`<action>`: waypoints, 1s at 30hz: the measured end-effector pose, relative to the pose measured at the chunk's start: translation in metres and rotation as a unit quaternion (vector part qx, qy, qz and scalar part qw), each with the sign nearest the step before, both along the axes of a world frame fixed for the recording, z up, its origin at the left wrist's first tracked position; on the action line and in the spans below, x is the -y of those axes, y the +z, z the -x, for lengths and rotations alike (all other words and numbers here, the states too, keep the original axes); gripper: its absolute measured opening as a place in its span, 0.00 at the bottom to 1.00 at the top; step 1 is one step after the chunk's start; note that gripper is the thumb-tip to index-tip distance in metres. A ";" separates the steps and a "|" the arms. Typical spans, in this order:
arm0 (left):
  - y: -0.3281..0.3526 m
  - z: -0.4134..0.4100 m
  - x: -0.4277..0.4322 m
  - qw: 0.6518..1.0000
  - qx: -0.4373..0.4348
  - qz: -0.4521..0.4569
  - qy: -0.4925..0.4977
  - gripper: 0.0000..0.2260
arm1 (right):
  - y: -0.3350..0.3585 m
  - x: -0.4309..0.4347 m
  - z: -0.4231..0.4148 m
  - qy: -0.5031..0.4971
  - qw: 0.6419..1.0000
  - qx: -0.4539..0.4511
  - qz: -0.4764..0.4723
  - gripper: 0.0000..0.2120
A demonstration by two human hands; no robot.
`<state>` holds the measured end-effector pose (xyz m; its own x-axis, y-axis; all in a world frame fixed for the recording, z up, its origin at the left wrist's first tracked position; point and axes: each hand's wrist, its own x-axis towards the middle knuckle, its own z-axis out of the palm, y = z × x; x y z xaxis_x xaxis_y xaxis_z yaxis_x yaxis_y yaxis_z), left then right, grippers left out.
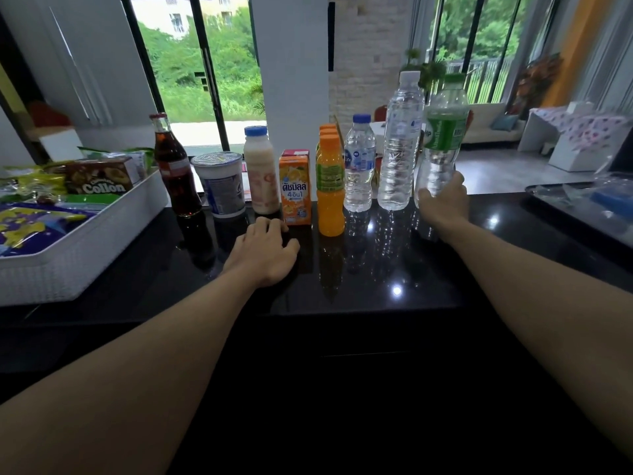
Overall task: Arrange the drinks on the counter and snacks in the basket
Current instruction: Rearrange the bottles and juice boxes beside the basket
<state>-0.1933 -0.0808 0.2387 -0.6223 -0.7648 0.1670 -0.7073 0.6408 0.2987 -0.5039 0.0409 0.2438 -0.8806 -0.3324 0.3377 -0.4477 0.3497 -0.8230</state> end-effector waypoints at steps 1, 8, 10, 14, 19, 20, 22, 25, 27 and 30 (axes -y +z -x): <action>0.000 0.000 0.000 1.000 0.001 0.000 0.000 0.23 | 0.000 0.000 -0.001 -0.003 1.000 0.003 0.007 0.32; 0.002 0.000 -0.001 1.000 -0.001 0.003 0.001 0.23 | 0.000 0.002 0.000 -0.039 0.999 0.010 0.018 0.39; 0.001 0.000 0.000 1.000 0.001 0.002 0.002 0.23 | -0.002 0.002 0.000 -0.033 0.999 -0.005 0.005 0.36; 0.002 0.001 0.000 1.000 0.004 0.000 0.008 0.23 | -0.002 0.002 -0.002 -0.015 1.000 -0.008 -0.013 0.32; 0.003 0.001 -0.001 1.000 0.005 0.002 0.010 0.23 | 0.002 0.001 -0.006 -0.011 1.000 0.006 0.020 0.32; 0.003 0.001 -0.002 1.000 0.004 0.002 0.011 0.23 | 0.002 0.000 -0.006 -0.014 1.000 0.003 0.025 0.32; 0.004 0.001 -0.002 1.000 0.005 0.001 0.012 0.23 | 0.002 0.000 -0.006 -0.015 0.999 -0.007 0.029 0.32; 0.004 0.002 -0.003 1.000 0.005 0.000 0.014 0.23 | 0.001 0.000 -0.004 -0.016 0.999 -0.017 0.026 0.33; 0.005 0.002 -0.003 1.000 0.007 -0.001 0.015 0.23 | 0.000 0.000 -0.004 -0.019 0.999 -0.017 0.023 0.33; 0.005 0.002 -0.003 1.000 0.006 -0.003 0.013 0.23 | 0.001 0.001 -0.005 -0.011 1.000 -0.005 0.020 0.32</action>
<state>-0.1948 -0.0776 0.2433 -0.6036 -0.7821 0.1550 -0.7279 0.6199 0.2932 -0.4991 0.0402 0.2446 -0.8845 -0.2981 0.3590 -0.4479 0.3267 -0.8323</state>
